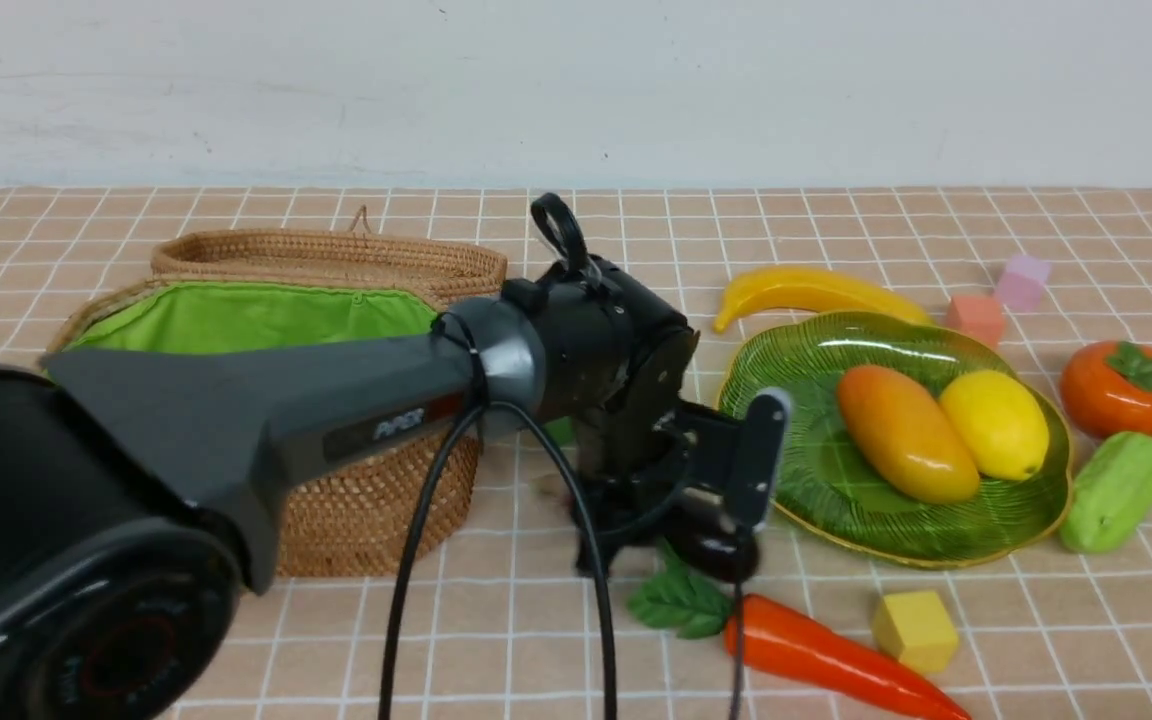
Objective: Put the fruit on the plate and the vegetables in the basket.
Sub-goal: Use the left arm to grab an eggplant and put it into the left basket
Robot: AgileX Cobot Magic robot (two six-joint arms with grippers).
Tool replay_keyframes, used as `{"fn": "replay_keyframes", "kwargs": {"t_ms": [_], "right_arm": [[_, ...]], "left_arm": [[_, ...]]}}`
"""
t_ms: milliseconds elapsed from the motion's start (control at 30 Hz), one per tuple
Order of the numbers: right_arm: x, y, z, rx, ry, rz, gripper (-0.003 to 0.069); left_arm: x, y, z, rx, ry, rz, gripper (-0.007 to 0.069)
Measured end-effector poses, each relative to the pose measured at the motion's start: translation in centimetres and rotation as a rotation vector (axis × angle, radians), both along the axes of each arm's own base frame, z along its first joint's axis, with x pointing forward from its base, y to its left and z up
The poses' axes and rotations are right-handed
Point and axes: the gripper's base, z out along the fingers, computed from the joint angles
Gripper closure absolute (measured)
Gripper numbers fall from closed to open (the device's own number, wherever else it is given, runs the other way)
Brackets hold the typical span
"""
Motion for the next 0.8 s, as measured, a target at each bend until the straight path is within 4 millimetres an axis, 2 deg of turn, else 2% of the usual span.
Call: {"fn": "replay_keyframes", "kwargs": {"t_ms": [67, 100, 200, 233, 300, 333, 400, 467, 500, 567, 600, 700, 767, 800], "right_arm": [[0.1, 0.0, 0.1, 0.005, -0.013, -0.002, 0.0455], [0.1, 0.0, 0.2, 0.009, -0.023, -0.004, 0.0455], [0.4, 0.1, 0.5, 0.028, -0.064, -0.011, 0.0455], [0.4, 0.1, 0.5, 0.028, -0.063, -0.011, 0.0455], [0.5, 0.1, 0.7, 0.041, -0.082, -0.018, 0.0454], [0.5, 0.1, 0.8, 0.048, -0.09, -0.021, 0.0454], [0.6, 0.1, 0.9, 0.057, -0.107, -0.025, 0.0454], [0.7, 0.1, 1.1, 0.069, -0.128, -0.028, 0.0453], [0.8, 0.2, 1.2, 0.076, -0.138, -0.029, 0.0452], [0.8, 0.2, 1.3, 0.086, -0.145, -0.029, 0.0452], [0.8, 0.2, 1.3, 0.088, -0.145, -0.028, 0.0452], [0.7, 0.4, 1.3, 0.097, -0.144, -0.016, 0.0448], [0.7, 0.5, 1.4, 0.101, -0.145, -0.002, 0.0447], [0.7, 0.5, 1.4, 0.101, -0.146, 0.001, 0.0448]], "left_arm": [[-0.3, 0.4, 0.6, 0.021, 0.009, 0.021, 0.0281], [-0.6, 0.8, 1.7, 0.011, 0.009, 0.055, 0.0281], [-1.6, 1.6, 6.2, -0.105, -0.013, 0.206, 0.0281], [-1.7, 1.7, 6.6, -0.114, -0.015, 0.219, 0.0281], [-2.9, 2.9, 10.7, -0.219, -0.035, 0.37, 0.0281], [-3.5, 3.6, 12.6, -0.268, -0.049, 0.43, 0.0281], [-4.2, 5.0, 15.0, -0.306, -0.065, 0.491, 0.0281], [-4.7, 7.2, 17.1, -0.322, -0.077, 0.555, 0.0281], [-4.8, 9.0, 18.1, -0.313, -0.077, 0.602, 0.0281], [-4.1, 12.3, 18.7, -0.282, -0.073, 0.684, 0.0281], [-3.9, 12.6, 18.8, -0.281, -0.075, 0.691, 0.0281], [-1.9, 17.5, 17.9, -0.21, -0.052, 0.792, 0.0281], [-0.8, 19.4, 17.1, -0.179, -0.037, 0.82, 0.0281], [-0.6, 19.6, 16.8, -0.175, -0.033, 0.823, 0.0281]]}}
